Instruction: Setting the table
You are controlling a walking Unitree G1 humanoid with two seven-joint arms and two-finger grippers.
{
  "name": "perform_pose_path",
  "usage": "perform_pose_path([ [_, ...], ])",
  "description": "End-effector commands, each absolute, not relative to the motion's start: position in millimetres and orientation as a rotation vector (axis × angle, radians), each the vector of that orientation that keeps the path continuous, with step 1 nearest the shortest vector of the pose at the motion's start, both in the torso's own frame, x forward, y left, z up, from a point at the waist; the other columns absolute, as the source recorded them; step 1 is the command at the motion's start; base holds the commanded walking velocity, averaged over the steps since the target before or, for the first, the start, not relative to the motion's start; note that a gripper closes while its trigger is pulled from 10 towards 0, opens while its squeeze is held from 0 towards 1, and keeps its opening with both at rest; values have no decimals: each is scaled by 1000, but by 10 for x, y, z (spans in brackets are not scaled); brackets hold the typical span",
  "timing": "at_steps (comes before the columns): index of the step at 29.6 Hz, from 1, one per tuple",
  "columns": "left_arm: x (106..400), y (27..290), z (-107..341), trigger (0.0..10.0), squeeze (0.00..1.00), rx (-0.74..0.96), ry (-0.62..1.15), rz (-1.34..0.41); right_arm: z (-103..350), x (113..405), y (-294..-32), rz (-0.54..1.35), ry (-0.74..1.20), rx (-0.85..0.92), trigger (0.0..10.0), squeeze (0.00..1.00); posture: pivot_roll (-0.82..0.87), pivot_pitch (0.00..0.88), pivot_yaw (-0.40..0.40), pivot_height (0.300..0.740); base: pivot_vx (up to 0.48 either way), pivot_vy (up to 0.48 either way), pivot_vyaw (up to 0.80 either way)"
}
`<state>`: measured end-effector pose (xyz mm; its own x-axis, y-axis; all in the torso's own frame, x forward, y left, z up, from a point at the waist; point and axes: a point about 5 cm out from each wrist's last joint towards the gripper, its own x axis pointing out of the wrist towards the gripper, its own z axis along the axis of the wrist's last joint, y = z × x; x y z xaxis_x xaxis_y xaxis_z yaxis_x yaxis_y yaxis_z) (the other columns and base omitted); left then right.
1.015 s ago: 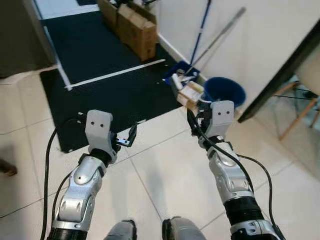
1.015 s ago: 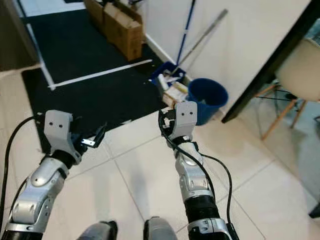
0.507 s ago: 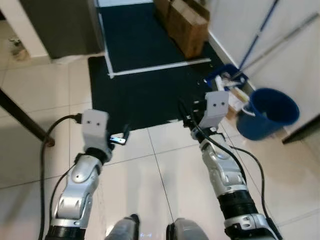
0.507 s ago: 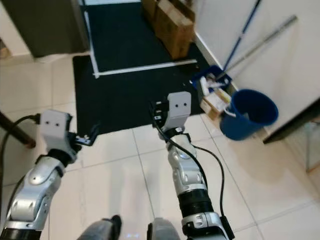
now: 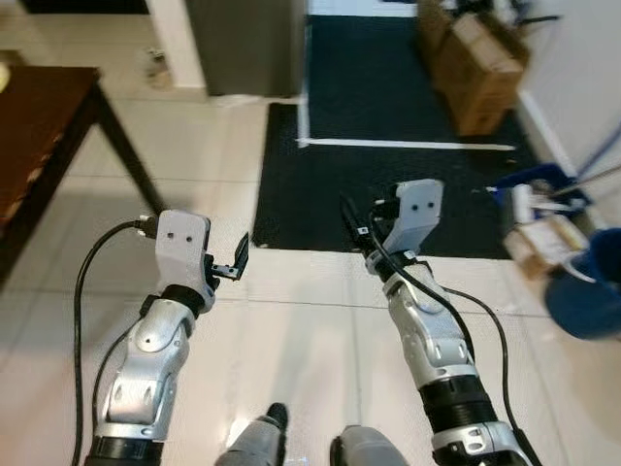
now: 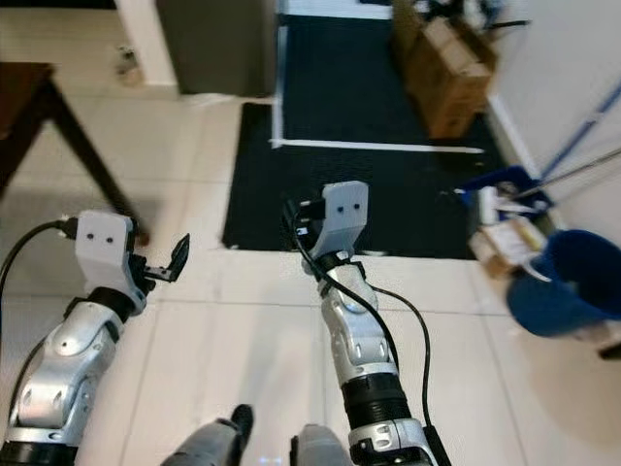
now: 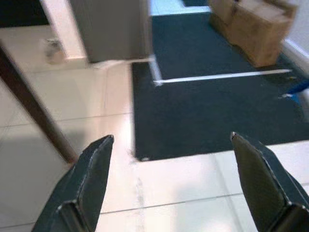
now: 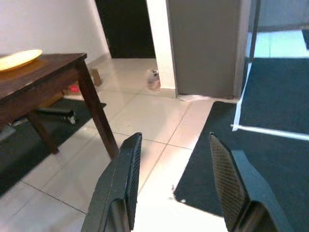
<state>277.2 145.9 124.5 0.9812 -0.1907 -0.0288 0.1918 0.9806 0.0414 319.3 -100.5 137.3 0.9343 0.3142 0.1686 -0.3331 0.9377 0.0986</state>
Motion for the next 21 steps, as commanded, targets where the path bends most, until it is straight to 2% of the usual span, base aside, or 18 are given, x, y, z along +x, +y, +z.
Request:
perform_pose_path([
  [1,2758,1508,1173,10000,0,61,61,-173,1368,3177,-985,343,-146,135,10000,0,-77,41,32,740,0,0,794],
  [9,2777,1551,1196,10000,0,67,55,-137,1400,3161,-954,374,-153,135,10000,0,-76,43,33,740,0,0,796],
  [21,2888,1762,1432,10000,0,160,-44,-43,1472,3169,-1025,377,-166,130,10000,0,-78,43,20,740,0,0,794],
])
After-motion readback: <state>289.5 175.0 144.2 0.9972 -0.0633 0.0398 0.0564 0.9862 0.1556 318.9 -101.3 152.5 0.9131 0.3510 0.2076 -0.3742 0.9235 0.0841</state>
